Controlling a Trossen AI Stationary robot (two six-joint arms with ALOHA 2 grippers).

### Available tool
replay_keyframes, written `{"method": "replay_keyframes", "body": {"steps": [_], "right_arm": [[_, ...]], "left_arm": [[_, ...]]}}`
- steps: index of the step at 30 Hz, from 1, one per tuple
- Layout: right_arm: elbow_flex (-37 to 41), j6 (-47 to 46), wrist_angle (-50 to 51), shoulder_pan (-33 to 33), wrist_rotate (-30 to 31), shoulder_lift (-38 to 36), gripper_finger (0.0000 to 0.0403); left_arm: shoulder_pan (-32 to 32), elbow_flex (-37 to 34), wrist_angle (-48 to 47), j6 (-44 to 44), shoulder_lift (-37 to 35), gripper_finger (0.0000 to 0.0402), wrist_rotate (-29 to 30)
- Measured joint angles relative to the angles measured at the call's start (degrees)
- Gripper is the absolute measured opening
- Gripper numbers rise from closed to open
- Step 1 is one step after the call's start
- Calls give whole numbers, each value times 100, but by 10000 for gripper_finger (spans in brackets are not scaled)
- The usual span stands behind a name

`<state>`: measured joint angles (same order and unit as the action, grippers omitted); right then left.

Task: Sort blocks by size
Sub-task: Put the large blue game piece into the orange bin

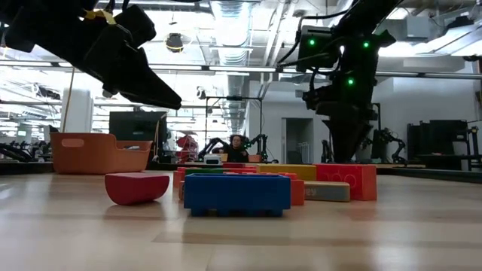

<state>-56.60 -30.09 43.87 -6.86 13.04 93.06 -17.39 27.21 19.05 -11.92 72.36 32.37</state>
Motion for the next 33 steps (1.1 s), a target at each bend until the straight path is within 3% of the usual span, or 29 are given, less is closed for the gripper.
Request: {"method": "replay_keyframes", "body": {"steps": [13,16,24,29,33], "right_arm": [[501,-52,-607,1,14,0,252],[557,-50,-625,9,-9,0,229],[876,-93,-891,12,-235,-9,118],[733,331,-885,243,-331,-152,116],[608,1164,-1490,740,203,-459,119]], "left_arm": [[0,0,54,16,0,212,-1],[0,1,158,21,0,212,-2],[-24,1,211,-1,-13,212,-6],[-22,1,556,365,-15,212,-33],[67,1,766,621,-15,212,-115]]}}
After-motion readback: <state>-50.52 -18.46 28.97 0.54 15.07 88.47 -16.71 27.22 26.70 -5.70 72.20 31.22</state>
